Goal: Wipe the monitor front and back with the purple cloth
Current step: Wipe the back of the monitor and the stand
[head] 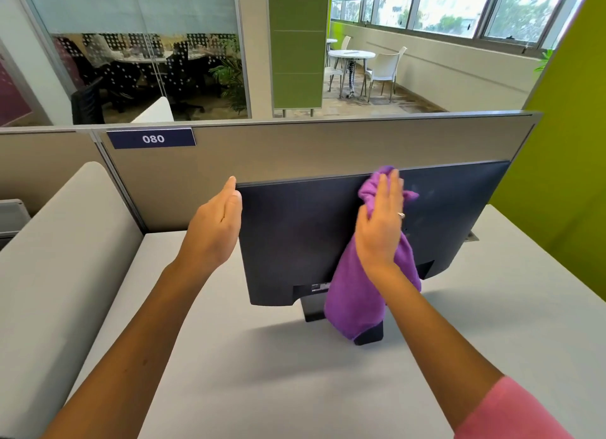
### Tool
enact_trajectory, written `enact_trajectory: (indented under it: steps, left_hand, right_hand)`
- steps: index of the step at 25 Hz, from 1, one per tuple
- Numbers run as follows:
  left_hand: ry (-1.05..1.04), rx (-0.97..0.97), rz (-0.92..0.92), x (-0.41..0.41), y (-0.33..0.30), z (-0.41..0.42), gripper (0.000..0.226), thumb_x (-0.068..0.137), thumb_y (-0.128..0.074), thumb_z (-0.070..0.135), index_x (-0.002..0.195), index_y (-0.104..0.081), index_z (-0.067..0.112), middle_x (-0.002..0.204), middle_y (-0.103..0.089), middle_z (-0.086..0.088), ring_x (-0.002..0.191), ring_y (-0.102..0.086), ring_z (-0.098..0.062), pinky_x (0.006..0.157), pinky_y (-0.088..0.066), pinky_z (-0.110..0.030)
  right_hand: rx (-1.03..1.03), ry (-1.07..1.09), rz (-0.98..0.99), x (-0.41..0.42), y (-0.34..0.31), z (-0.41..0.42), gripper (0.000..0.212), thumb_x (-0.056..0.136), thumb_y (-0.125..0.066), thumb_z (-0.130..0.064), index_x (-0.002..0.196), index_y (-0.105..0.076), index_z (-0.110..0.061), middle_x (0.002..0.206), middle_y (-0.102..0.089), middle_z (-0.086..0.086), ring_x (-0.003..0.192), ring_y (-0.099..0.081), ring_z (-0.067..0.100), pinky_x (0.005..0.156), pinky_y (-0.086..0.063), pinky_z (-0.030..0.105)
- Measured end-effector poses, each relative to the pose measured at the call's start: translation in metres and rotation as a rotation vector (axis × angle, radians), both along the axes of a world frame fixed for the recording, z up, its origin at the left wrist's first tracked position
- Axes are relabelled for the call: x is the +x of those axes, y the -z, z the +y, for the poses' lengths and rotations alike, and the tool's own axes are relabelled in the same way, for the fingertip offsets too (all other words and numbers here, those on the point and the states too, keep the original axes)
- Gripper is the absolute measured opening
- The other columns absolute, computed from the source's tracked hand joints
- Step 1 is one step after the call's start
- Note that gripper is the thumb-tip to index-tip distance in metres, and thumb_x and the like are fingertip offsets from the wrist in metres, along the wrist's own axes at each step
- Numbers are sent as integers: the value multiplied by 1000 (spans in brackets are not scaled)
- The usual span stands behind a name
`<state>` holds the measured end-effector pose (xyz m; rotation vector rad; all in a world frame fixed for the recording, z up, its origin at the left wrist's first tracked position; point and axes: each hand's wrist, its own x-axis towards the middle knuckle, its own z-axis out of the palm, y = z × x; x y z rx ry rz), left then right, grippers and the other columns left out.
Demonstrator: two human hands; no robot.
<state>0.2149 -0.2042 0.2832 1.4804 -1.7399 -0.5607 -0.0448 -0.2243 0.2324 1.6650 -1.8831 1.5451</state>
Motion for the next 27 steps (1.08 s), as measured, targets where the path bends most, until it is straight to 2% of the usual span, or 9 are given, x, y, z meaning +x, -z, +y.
enact_trajectory:
  steps: [4, 7, 9, 12, 18, 20, 22, 24, 27]
  left_hand:
    - [-74, -39, -129, -10, -3, 3, 51, 103, -17, 37, 150, -20, 19, 157, -24, -2, 145, -19, -22, 119, -13, -40]
    - [-133, -196, -446, -31, -9, 3, 56, 100, -14, 37, 149, -25, 12, 159, -15, -6, 148, -4, -22, 117, 4, -41]
    - [-124, -235, -603, -53, -8, 4, 62, 96, -11, 42, 150, -20, 13, 160, -10, -6, 148, 2, -24, 116, 8, -41]
    - [-67, -257, -684, -90, -3, 5, 64, 95, -14, 42, 151, -18, 11, 160, -12, -7, 148, -1, -26, 117, 3, -43]
    - [50, -291, -695, -147, -15, -12, 62, 95, -16, 39, 148, -28, 8, 153, -32, -8, 145, -20, -25, 118, -4, -42]
    - [71, -282, -672, -164, -17, -16, 62, 94, -17, 37, 146, -31, 6, 151, -36, -9, 143, -24, -24, 118, -7, -41]
    - [75, -284, -657, -177, -17, -17, 59, 94, -21, 33, 145, -33, 5, 149, -38, -10, 142, -27, -24, 118, -8, -40]
    - [53, -293, -635, -182, -17, -18, 58, 94, -23, 32, 144, -36, 5, 147, -41, -10, 140, -30, -24, 118, -10, -39]
    - [-7, -302, -603, -183, -16, -18, 57, 93, -22, 32, 141, -41, 6, 143, -45, -9, 138, -34, -23, 117, -11, -40]
  right_hand:
    - [-141, -221, 446, 56, -3, -4, 53, 84, -55, 1, 135, -44, 5, 142, -42, 24, 135, -36, 39, 110, -33, 50]
    - [-171, -331, 575, 56, 16, 3, 50, 91, -56, -1, 139, -40, 1, 145, -38, 21, 139, -31, 33, 112, -32, 46]
    - [-131, -342, 636, 30, 31, 8, 53, 91, -58, -2, 140, -37, -1, 147, -35, 20, 140, -27, 31, 114, -28, 45]
    - [-58, -255, 596, -29, 52, 15, 57, 89, -57, 0, 141, -33, 0, 149, -27, 20, 142, -20, 33, 115, -24, 46]
    - [106, -61, -11, -119, 27, 5, 62, 93, -49, -7, 147, -20, -4, 156, -17, 13, 143, -19, 31, 109, -36, 50]
    - [65, -40, 22, -113, 10, -4, 60, 91, -47, -5, 146, -24, -2, 155, -21, 17, 143, -20, 33, 112, -31, 49]
    - [5, -107, 205, -92, 0, -8, 58, 87, -45, -5, 143, -30, 0, 150, -29, 22, 140, -25, 37, 113, -27, 48]
    - [-74, -236, 398, -65, 1, -9, 53, 88, -50, -3, 139, -38, 2, 146, -36, 24, 137, -31, 38, 113, -27, 49]
    - [-135, -373, 492, -50, 8, -5, 50, 91, -60, -8, 138, -42, -1, 145, -40, 19, 138, -33, 31, 111, -33, 48]
